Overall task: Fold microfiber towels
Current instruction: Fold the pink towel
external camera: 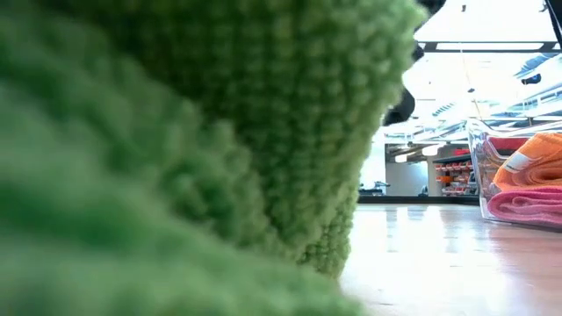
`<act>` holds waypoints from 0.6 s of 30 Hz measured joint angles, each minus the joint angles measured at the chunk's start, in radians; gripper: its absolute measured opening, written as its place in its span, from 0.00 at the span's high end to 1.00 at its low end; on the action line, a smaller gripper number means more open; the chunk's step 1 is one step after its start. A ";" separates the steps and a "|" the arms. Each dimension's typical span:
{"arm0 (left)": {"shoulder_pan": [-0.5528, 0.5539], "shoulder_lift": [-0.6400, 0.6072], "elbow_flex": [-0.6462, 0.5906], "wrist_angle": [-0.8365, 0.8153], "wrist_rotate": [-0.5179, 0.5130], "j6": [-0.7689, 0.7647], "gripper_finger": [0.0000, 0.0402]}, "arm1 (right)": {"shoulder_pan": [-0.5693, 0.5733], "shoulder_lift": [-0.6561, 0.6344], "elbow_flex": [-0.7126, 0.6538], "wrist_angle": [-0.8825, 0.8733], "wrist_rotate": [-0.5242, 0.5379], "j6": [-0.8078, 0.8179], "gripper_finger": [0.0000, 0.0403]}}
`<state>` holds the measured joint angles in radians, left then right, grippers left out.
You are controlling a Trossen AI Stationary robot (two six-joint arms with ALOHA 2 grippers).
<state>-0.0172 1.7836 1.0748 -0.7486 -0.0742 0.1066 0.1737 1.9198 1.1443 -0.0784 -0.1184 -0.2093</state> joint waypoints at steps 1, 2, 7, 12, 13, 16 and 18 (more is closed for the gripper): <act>-0.005 0.000 0.000 -0.005 0.000 -0.004 0.88 | 0.000 0.000 0.019 -0.034 -0.008 0.000 0.89; -0.010 0.000 0.000 -0.009 0.000 -0.009 0.88 | 0.004 0.000 0.034 -0.062 -0.021 0.000 0.89; -0.040 -0.026 0.000 -0.034 0.000 -0.024 0.90 | 0.030 0.000 0.071 -0.172 -0.051 0.000 0.89; -0.060 -0.077 0.000 -0.017 0.000 -0.044 0.91 | 0.050 -0.004 0.088 -0.223 -0.076 0.003 0.89; -0.062 -0.085 0.000 -0.017 0.000 -0.043 0.91 | 0.054 -0.011 0.089 -0.219 -0.075 0.004 0.89; -0.062 -0.098 0.000 0.004 0.001 -0.049 0.91 | 0.068 -0.031 0.092 -0.239 -0.082 0.004 0.89; -0.062 -0.100 0.000 0.006 0.001 -0.062 0.90 | 0.077 -0.034 0.091 -0.251 -0.082 0.006 0.89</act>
<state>-0.0793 1.6840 1.0748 -0.7422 -0.0736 0.0441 0.2510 1.8854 1.2350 -0.3297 -0.2001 -0.2035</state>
